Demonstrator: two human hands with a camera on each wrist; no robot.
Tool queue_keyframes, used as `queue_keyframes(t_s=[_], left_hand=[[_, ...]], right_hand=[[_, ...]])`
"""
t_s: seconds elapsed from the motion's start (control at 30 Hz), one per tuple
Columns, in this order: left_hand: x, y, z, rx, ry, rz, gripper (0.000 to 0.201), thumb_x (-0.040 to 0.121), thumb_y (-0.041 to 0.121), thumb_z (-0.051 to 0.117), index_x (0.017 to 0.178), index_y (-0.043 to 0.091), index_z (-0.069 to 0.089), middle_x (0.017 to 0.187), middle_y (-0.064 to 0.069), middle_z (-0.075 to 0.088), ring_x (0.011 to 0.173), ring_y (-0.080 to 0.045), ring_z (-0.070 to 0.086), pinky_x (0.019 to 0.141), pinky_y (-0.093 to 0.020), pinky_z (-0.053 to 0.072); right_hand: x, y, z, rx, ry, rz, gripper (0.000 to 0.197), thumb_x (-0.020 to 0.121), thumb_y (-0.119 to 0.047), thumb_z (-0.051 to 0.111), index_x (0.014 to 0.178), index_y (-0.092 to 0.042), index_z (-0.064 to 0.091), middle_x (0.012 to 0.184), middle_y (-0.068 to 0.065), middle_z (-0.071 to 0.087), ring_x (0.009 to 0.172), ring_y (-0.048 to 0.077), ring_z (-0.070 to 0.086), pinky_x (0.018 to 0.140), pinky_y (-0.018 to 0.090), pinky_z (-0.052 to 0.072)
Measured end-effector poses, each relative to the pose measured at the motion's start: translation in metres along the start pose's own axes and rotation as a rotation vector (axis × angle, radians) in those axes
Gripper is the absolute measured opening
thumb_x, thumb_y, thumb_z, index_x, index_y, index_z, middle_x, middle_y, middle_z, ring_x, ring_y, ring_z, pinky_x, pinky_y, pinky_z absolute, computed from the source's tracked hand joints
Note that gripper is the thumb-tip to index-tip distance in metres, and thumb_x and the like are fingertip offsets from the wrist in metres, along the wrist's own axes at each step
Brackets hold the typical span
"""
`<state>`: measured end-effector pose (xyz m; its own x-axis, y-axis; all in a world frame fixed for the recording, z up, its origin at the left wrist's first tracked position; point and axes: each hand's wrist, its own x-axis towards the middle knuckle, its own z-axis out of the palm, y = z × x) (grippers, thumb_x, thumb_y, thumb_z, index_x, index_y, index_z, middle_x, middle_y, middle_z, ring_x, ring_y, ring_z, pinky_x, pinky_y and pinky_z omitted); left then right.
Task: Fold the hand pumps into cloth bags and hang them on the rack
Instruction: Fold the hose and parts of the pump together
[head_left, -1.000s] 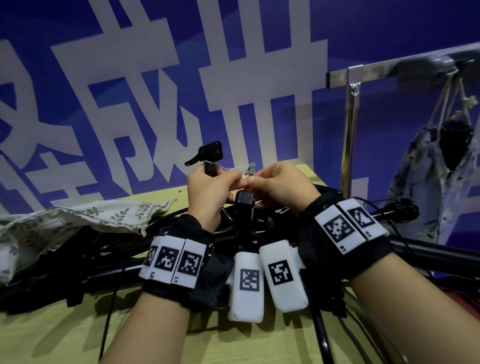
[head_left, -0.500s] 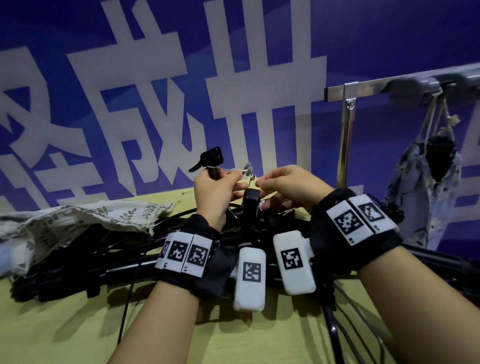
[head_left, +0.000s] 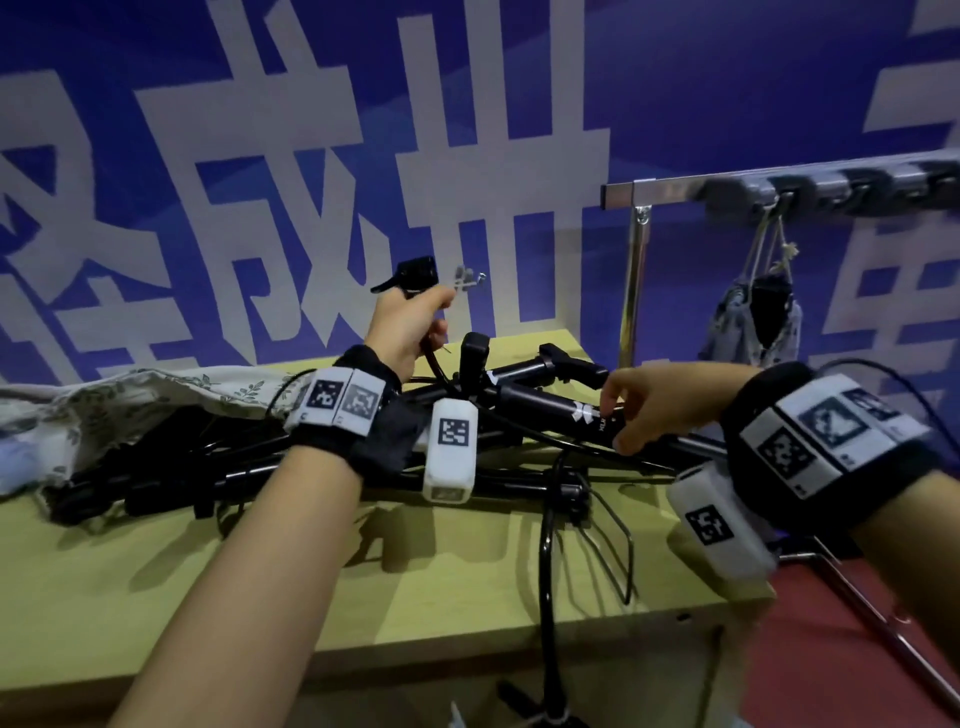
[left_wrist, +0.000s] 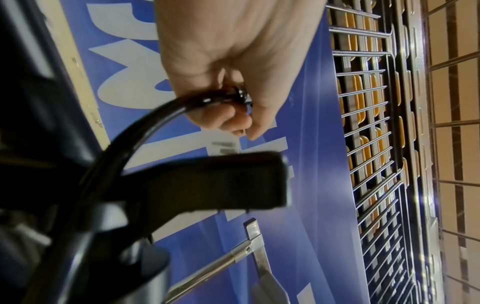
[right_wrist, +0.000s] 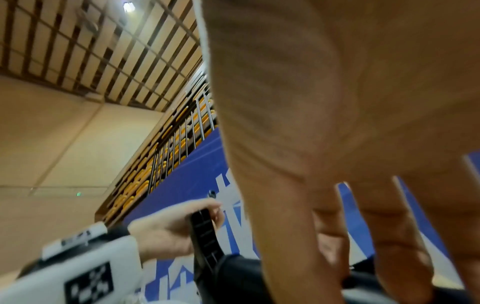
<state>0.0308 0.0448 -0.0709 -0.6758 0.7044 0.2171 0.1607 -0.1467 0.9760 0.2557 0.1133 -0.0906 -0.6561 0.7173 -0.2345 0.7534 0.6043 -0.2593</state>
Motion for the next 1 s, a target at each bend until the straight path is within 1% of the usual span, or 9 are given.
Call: queue_keyframes(t_s=[0.13,0.23,0.4,0.5,0.53,0.63,0.73,0.87,1.0], left_hand=[[-0.012,0.014,-0.001,0.045,-0.125,-0.04,0.02,0.093,0.004,0.045,0.076,0.014,0.042,0.066,0.001,0.035,0.038,-0.004,0.033,0.039,-0.02,0.035],[-0.022,0.022,-0.001,0.033,-0.207,-0.066,0.024,0.092,0.003,0.034,0.072,0.016,0.037,0.065,0.001,0.03,0.047,-0.008,0.03,0.049,-0.023,0.033],[-0.039,0.029,0.004,0.244,-0.295,0.006,0.025,0.092,-0.007,0.028,0.101,0.004,0.049,0.071,-0.002,0.032,0.062,-0.012,0.034,0.064,-0.026,0.038],[-0.046,0.028,0.008,0.514,-0.316,0.127,0.031,0.092,-0.006,0.034,0.115,0.005,0.051,0.077,-0.001,0.041,0.074,-0.015,0.045,0.091,-0.037,0.049],[-0.048,0.029,0.009,0.567,-0.317,0.17,0.029,0.094,-0.003,0.034,0.115,0.005,0.053,0.077,-0.001,0.044,0.072,-0.014,0.048,0.092,-0.038,0.05],[-0.054,0.036,0.011,0.706,-0.262,0.318,0.027,0.096,0.002,0.04,0.112,0.007,0.061,0.078,-0.005,0.057,0.07,-0.014,0.051,0.073,-0.028,0.047],[-0.053,0.045,0.011,0.71,-0.194,0.407,0.03,0.093,0.003,0.047,0.117,0.009,0.065,0.098,-0.012,0.068,0.08,-0.017,0.058,0.083,-0.033,0.052],[-0.049,0.056,0.013,0.718,-0.177,0.478,0.032,0.091,0.001,0.051,0.118,0.007,0.065,0.102,-0.008,0.07,0.076,-0.007,0.058,0.078,-0.022,0.047],[-0.047,0.068,0.016,0.784,-0.192,0.52,0.027,0.089,0.003,0.057,0.113,0.007,0.067,0.1,-0.007,0.071,0.075,-0.005,0.058,0.075,-0.014,0.047]], right_hand=[[-0.002,0.0,0.01,-0.101,0.068,0.042,0.062,0.078,-0.026,0.072,0.13,-0.018,0.038,0.123,0.008,0.051,0.105,0.024,0.055,0.085,0.031,0.047],[-0.001,-0.005,0.013,-0.191,0.066,0.04,0.058,0.08,-0.025,0.071,0.13,-0.012,0.043,0.125,0.009,0.053,0.104,0.023,0.055,0.08,0.027,0.045],[0.004,-0.022,0.019,-0.289,0.043,-0.042,0.049,0.084,-0.023,0.067,0.126,-0.008,0.049,0.116,0.01,0.059,0.104,0.023,0.057,0.082,0.028,0.046],[0.009,-0.029,0.02,-0.336,0.064,-0.084,0.044,0.081,-0.019,0.07,0.121,-0.009,0.054,0.114,0.009,0.061,0.102,0.022,0.06,0.087,0.029,0.05],[0.009,-0.03,0.019,-0.338,0.093,-0.106,0.041,0.08,-0.018,0.07,0.118,-0.01,0.056,0.109,0.008,0.062,0.096,0.021,0.06,0.085,0.029,0.051],[0.007,-0.029,0.016,-0.305,0.237,-0.172,0.035,0.08,-0.017,0.068,0.112,-0.011,0.057,0.093,0.004,0.056,0.082,0.019,0.052,0.073,0.028,0.048],[0.002,-0.028,0.014,-0.291,0.343,-0.199,0.03,0.082,-0.016,0.063,0.111,-0.013,0.056,0.082,-0.001,0.051,0.08,0.021,0.051,0.066,0.029,0.043],[-0.004,-0.026,0.009,-0.429,0.565,-0.221,0.026,0.086,-0.016,0.055,0.111,-0.015,0.048,0.106,0.003,0.057,0.09,0.026,0.059,0.064,0.031,0.039],[-0.006,-0.024,-0.001,-0.528,0.786,-0.236,0.025,0.089,-0.015,0.055,0.112,-0.012,0.047,0.113,0.005,0.046,0.079,0.026,0.059,0.054,0.032,0.036]])
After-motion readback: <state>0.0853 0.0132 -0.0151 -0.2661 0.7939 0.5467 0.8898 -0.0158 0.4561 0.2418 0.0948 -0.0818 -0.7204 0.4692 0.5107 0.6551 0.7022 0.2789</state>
